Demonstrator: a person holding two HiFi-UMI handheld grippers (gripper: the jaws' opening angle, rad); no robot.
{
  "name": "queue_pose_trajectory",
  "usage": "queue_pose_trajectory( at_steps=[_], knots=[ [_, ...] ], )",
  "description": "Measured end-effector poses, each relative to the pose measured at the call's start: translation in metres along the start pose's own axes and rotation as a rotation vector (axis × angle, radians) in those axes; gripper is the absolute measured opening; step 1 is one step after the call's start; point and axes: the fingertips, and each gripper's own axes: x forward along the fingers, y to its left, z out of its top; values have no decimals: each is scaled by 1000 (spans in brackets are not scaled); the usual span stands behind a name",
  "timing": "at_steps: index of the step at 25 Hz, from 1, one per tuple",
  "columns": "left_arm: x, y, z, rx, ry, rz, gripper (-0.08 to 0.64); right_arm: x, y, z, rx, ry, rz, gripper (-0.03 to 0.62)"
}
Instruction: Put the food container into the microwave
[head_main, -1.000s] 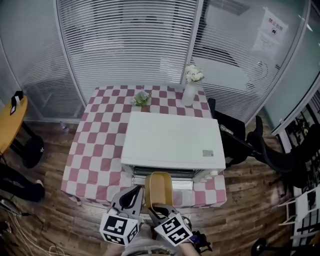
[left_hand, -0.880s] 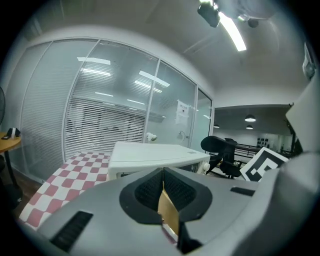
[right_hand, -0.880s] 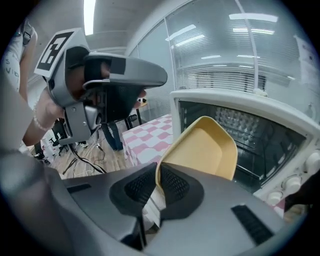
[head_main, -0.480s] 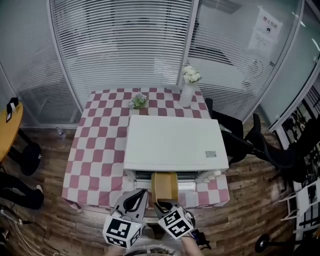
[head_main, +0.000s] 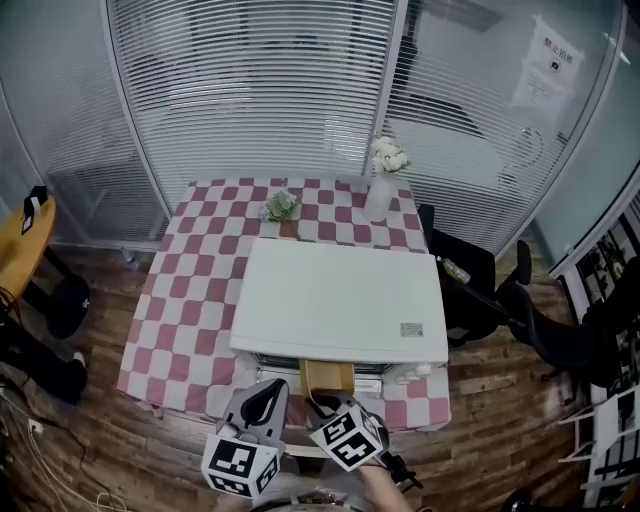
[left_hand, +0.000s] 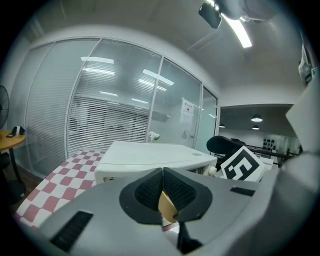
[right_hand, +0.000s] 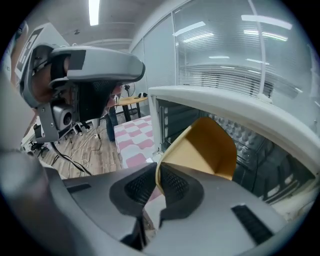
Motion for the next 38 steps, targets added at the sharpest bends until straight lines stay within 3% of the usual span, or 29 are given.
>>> queue_pose_trajectory(
  at_steps=[9, 24, 38],
  knots=[
    [18, -6, -3, -14, 11, 45, 14, 6, -34, -5, -85, 31, -18, 14],
    [19, 11, -7, -53, 12, 121, 14, 31, -79, -13, -215, 108, -141, 14],
    [8, 23, -13, -84, 16, 192, 14, 51, -101, -21, -318, 117, -273, 21]
  ],
)
